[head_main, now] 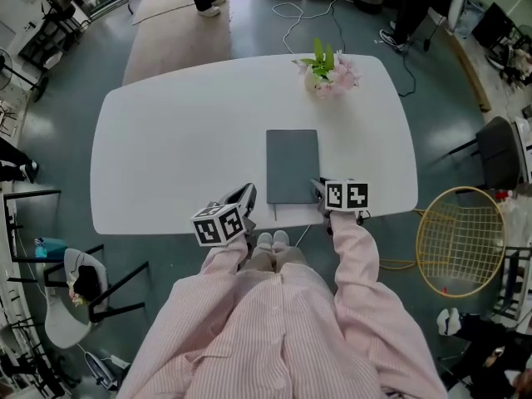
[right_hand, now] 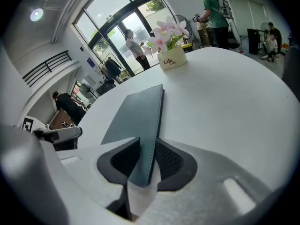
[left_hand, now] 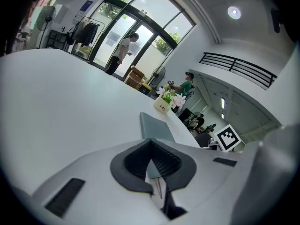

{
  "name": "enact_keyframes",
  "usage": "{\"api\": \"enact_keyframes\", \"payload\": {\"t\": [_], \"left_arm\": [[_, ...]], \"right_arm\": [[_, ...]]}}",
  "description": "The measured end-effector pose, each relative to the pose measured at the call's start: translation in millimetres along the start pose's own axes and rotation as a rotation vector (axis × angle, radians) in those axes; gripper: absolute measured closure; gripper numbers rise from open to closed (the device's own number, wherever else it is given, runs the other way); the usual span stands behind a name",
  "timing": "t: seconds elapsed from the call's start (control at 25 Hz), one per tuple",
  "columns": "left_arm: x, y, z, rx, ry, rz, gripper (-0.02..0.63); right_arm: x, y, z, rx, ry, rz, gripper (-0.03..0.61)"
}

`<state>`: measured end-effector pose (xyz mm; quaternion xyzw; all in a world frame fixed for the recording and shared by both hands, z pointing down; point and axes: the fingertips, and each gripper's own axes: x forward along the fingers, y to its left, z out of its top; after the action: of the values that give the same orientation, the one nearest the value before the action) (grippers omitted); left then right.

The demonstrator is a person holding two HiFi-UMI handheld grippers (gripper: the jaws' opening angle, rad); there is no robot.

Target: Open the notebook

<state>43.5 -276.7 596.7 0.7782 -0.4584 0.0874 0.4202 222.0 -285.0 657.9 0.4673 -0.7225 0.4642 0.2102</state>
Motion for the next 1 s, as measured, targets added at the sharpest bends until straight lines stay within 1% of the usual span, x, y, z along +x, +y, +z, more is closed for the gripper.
{"api": "enact_keyframes", "payload": {"t": [0.2,0.36,0.52,0.76,1.0], "left_arm": [[-2.4,-0.9,0.9,-0.005,-0.01,0.005,0.615],[-7.8,-2.7,10.6,-0.003,-0.05,0.0,0.615],[-11.4,-3.4,18.5,-0.001,-0.09,0.0,0.615],[-18.3,-6.2,32.1,0.016,-0.12,-0.004,0.615],[-24.9,-5.4,42.0,0.019,-0.152,-0.045,0.615]], "right_arm": [[-1.4,-1.8,1.7,0.024,-0.009,0.004,0.504],[-3.0,0.0,4.5,0.03,0.008,-0.008,0.518],[-8.1,3.5,9.7,0.05,-0.02,0.0,0.529],[-21.4,17.8,16.9,0.061,-0.049,0.022,0.538],[-32.9,33.2,24.9,0.042,-0.069,0.025,0.541]]}}
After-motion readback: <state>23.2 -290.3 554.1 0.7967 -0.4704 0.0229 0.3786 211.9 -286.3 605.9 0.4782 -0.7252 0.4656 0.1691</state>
